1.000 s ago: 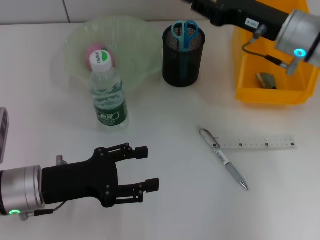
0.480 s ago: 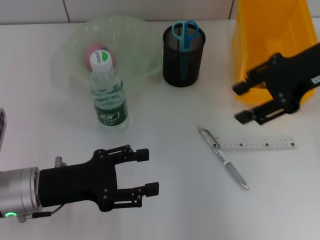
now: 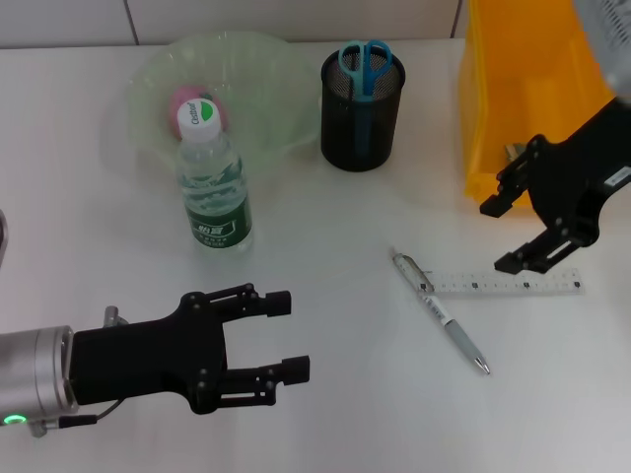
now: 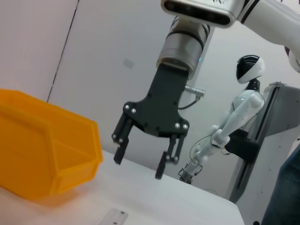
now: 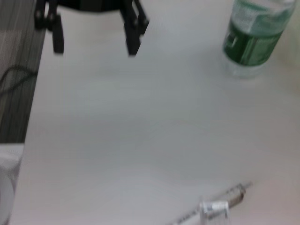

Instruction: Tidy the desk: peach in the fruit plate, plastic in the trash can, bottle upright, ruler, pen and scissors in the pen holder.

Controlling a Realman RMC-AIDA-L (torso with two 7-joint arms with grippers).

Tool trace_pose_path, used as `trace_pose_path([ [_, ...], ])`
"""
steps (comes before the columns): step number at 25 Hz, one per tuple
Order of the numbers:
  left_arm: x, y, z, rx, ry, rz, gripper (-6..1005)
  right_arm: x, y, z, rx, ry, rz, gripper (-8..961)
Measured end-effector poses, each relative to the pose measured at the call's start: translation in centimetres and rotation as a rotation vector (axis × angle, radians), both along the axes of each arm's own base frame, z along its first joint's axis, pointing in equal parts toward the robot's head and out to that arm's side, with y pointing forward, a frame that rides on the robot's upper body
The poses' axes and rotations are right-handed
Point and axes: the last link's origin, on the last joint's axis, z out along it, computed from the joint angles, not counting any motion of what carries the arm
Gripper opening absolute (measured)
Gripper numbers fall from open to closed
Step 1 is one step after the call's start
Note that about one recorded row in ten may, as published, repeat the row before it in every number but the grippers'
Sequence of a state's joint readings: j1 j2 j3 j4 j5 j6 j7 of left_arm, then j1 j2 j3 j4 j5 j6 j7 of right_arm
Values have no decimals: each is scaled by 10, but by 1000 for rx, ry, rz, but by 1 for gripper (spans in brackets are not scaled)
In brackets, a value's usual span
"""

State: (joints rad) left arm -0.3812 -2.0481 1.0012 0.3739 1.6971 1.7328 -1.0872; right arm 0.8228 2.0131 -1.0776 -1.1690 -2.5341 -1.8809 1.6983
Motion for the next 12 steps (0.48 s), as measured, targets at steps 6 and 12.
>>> trace_pose_path([
  [6, -2, 2, 3, 36, -18, 30, 802, 7, 1, -29, -37, -117, 127, 661],
  [12, -3, 1, 3, 51, -28, 45, 802, 17, 5, -53, -91, -145, 177, 662],
])
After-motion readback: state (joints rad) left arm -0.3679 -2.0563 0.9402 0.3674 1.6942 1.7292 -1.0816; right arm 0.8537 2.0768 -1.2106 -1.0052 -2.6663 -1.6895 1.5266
